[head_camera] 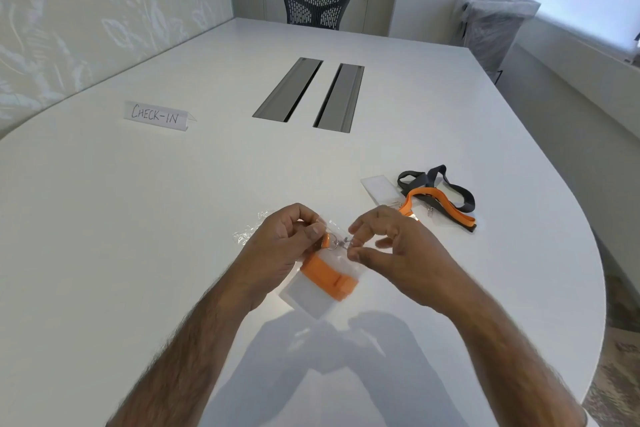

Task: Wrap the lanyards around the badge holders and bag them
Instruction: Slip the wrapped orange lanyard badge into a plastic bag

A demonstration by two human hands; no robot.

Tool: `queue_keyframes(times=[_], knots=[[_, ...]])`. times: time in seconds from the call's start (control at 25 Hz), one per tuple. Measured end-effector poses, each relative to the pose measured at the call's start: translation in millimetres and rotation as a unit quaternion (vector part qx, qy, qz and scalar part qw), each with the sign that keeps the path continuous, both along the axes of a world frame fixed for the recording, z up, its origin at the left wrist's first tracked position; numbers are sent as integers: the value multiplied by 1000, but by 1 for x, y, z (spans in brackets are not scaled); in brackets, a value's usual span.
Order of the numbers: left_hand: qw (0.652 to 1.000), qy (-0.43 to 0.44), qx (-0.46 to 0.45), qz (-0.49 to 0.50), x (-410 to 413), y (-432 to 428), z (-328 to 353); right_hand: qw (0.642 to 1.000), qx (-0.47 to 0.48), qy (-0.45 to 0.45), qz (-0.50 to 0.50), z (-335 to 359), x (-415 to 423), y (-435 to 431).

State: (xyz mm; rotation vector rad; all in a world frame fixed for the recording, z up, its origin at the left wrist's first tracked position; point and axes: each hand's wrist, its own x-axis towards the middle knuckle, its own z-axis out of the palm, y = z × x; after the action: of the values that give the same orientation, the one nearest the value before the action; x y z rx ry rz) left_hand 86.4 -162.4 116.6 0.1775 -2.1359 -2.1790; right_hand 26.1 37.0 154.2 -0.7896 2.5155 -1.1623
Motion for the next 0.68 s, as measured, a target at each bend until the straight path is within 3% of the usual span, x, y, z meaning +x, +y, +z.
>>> queue_keyframes(times=[0.28, 0.52, 0.68], knots=[[1000, 0, 7, 8, -1, 1, 4, 997, -59, 3, -47, -2, 3, -3], [999, 12, 6, 37, 0, 5, 7, 988, -129, 79, -22, -8, 7, -7], [996, 33, 5, 77, 1, 15, 8, 989, -119, 82, -31, -7, 8, -8]])
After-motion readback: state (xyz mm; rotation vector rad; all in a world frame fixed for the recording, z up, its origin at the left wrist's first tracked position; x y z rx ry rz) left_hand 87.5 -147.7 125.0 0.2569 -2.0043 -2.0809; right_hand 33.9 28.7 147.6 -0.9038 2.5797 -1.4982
